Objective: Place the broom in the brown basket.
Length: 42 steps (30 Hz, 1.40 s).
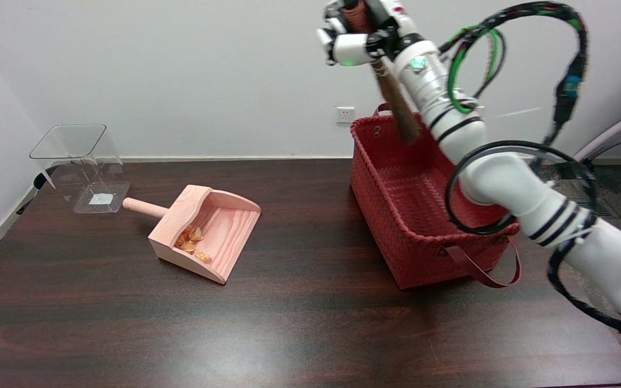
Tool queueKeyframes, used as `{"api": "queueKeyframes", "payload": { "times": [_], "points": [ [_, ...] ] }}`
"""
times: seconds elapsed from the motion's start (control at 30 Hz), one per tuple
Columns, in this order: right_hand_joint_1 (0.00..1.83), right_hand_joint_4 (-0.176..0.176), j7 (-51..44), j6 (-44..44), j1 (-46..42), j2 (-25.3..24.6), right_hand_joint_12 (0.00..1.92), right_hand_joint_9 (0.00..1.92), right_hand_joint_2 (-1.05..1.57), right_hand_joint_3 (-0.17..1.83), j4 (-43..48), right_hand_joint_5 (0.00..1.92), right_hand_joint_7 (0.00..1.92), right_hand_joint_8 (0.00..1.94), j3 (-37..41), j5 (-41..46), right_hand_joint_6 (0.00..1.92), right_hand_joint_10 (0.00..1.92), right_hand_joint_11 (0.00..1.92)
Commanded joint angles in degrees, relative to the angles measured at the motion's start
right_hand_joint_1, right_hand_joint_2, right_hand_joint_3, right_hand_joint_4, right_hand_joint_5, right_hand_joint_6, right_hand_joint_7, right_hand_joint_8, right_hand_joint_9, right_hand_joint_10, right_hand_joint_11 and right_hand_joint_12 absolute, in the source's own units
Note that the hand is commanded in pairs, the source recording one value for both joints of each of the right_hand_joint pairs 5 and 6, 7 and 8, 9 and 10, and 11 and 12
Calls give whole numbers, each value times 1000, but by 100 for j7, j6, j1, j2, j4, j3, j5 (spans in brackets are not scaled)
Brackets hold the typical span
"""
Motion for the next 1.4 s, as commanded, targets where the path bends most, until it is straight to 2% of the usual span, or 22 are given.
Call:
{"api": "queueKeyframes", "payload": {
  "times": [0.03,0.27,0.5,1.17,1.4],
  "points": [
    [1479,0,-47,-163,-1341,996,1920,1920,920,856,-255,1920,1920,1920,1444,853,1920,1920,1920],
    [1483,0,-47,107,-1674,978,1920,1920,896,873,-241,1920,1920,1920,1355,853,1920,1920,1920],
    [1483,0,140,409,-1739,905,1920,1920,876,890,-226,1920,1920,1920,935,853,1920,1920,1920],
    [1472,0,182,701,-1730,215,1920,1920,875,907,-193,1920,1920,1920,99,759,1920,1920,1920],
    [1470,0,613,800,-1692,42,1920,1920,871,916,18,1920,1920,1920,-137,452,1920,1920,1920]
  ]
}}
